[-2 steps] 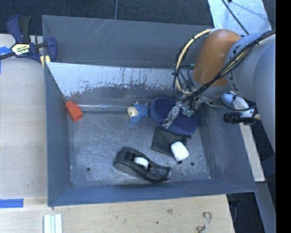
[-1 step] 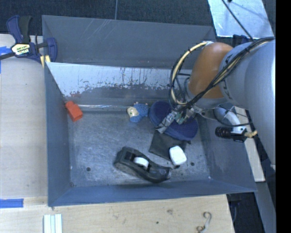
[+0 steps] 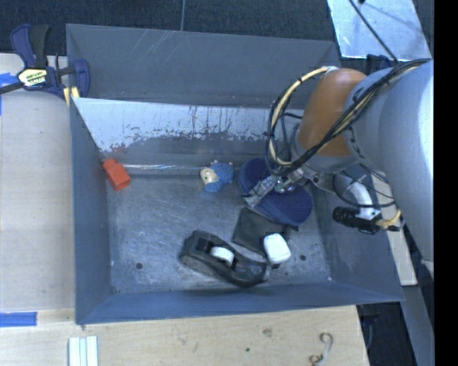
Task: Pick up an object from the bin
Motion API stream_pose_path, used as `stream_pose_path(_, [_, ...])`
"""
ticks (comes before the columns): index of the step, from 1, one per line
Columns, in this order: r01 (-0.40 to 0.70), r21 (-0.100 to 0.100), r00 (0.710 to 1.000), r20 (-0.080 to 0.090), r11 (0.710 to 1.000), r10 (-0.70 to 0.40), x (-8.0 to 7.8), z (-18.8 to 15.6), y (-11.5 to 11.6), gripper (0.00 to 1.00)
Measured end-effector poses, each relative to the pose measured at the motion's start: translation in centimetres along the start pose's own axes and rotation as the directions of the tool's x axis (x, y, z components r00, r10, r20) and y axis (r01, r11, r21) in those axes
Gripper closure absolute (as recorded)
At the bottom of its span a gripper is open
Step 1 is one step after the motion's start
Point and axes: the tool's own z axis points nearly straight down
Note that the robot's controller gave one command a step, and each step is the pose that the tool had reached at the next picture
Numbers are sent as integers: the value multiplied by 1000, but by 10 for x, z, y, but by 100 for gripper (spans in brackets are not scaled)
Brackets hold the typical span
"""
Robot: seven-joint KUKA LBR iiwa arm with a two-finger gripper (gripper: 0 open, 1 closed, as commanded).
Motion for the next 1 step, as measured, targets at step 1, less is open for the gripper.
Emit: stream_pose_path(1, [2,-1,1000,1,1000,-2,-1,-2,1,100])
